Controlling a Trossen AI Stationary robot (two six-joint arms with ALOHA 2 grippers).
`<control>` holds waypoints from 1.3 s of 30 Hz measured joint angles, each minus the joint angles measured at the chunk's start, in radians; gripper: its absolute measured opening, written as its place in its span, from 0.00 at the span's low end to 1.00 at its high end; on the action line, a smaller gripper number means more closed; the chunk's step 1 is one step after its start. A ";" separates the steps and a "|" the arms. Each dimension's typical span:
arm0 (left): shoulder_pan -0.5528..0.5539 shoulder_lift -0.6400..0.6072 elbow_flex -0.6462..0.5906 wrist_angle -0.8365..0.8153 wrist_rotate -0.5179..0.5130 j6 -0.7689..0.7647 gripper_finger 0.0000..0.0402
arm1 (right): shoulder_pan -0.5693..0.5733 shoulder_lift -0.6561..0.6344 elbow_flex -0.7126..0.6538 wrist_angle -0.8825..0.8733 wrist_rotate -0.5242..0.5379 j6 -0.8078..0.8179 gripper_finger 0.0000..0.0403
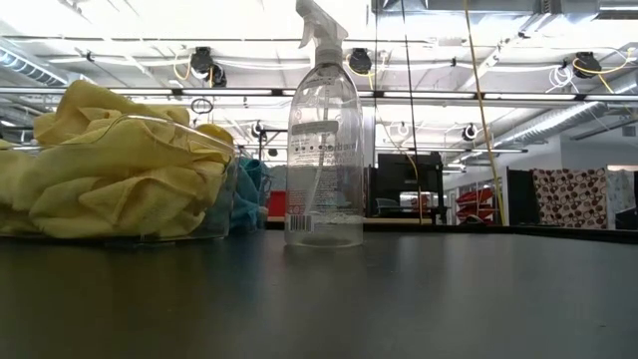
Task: Sort microfiber towel by color & place in baskets
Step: Put the blue microfiber cloth into the top transparent bin
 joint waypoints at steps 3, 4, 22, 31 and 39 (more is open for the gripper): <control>-0.043 0.044 0.000 0.044 -0.018 0.001 0.63 | 0.034 0.013 0.000 -0.024 0.004 0.074 0.65; -0.054 0.057 0.000 0.059 -0.027 0.001 0.63 | 0.047 0.021 0.000 -0.034 0.006 0.098 0.65; -0.132 0.283 -0.001 0.252 -0.055 0.003 0.63 | 0.237 0.214 0.000 -0.080 0.002 0.488 0.65; -0.132 0.356 -0.001 0.321 -0.059 0.002 0.63 | 0.238 0.301 0.000 -0.020 0.030 0.494 0.65; -0.132 0.363 -0.002 0.335 -0.076 0.002 0.63 | 0.218 0.391 0.000 0.032 0.030 0.444 0.65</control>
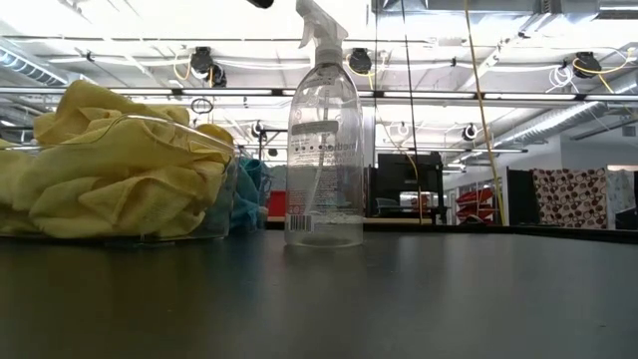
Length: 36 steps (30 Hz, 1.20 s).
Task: Sort microfiber towel by color & place in baskets
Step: Put the blue microfiber cloth into the top transparent bin
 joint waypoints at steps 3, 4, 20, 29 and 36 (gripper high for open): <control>0.000 0.000 0.000 0.006 -0.003 0.000 0.63 | -0.020 0.028 0.000 -0.002 0.000 -0.030 0.63; 0.000 0.000 0.000 0.006 -0.003 0.000 0.63 | -0.026 0.035 0.000 -0.002 0.000 -0.042 0.62; 0.000 0.000 0.000 0.005 -0.047 -0.001 0.63 | -0.064 -0.009 0.000 -0.040 0.027 -0.183 0.05; 0.000 0.000 0.000 0.010 -0.063 -0.002 0.63 | -0.064 -0.130 0.000 -0.053 0.200 -0.249 0.01; 0.000 0.000 0.000 0.021 -0.063 -0.002 0.63 | -0.064 -0.196 0.000 -0.056 0.360 -0.356 0.01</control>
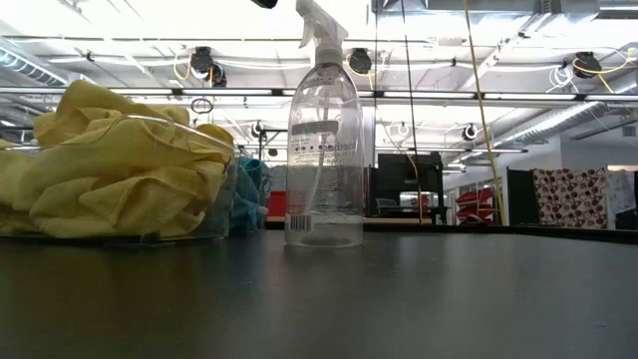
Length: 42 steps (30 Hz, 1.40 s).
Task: Sort microfiber towel by color & place in baskets
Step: Put the blue microfiber cloth into the top transparent bin
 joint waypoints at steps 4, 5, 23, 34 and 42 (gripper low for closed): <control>0.000 0.000 0.000 0.001 -0.008 0.000 0.63 | -0.002 -0.022 0.000 0.001 0.073 -0.054 0.01; 0.000 0.000 0.000 0.003 -0.014 0.000 0.63 | -0.003 -0.024 0.000 0.001 0.082 -0.065 0.01; 0.003 0.000 0.000 0.198 -0.164 0.010 0.63 | -0.149 -0.026 0.021 0.317 0.196 -0.655 0.02; 0.004 0.000 0.000 0.217 -0.386 0.004 0.63 | -0.284 -0.026 0.027 0.460 0.196 -0.865 0.02; 0.003 0.000 0.001 0.264 -0.384 0.004 0.63 | -0.350 -0.026 0.027 0.562 0.188 -0.934 0.03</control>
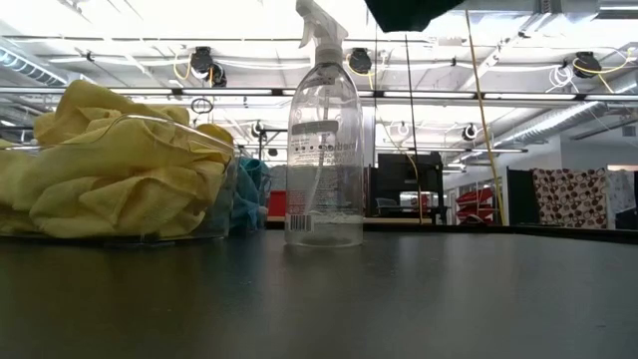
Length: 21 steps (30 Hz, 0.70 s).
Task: Sort microfiber towel by color & place in baskets
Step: Put the blue microfiber cloth into the top transparent bin
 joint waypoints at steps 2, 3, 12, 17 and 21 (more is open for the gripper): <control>0.000 0.000 0.000 0.011 0.000 0.000 0.63 | -0.009 0.000 0.000 0.022 -0.001 -0.017 0.03; 0.000 0.000 0.000 0.014 0.000 0.000 0.63 | -0.014 0.000 0.000 0.031 -0.002 -0.022 0.03; 0.012 0.000 0.000 0.089 0.003 0.005 0.63 | -0.057 0.006 0.000 0.095 -0.008 -0.040 0.03; 0.030 0.016 0.000 0.121 0.004 -0.001 0.63 | -0.070 0.027 0.000 0.165 -0.015 -0.100 0.03; 0.031 0.029 0.000 0.141 -0.024 0.007 0.62 | -0.082 0.036 0.000 0.168 -0.033 -0.107 0.03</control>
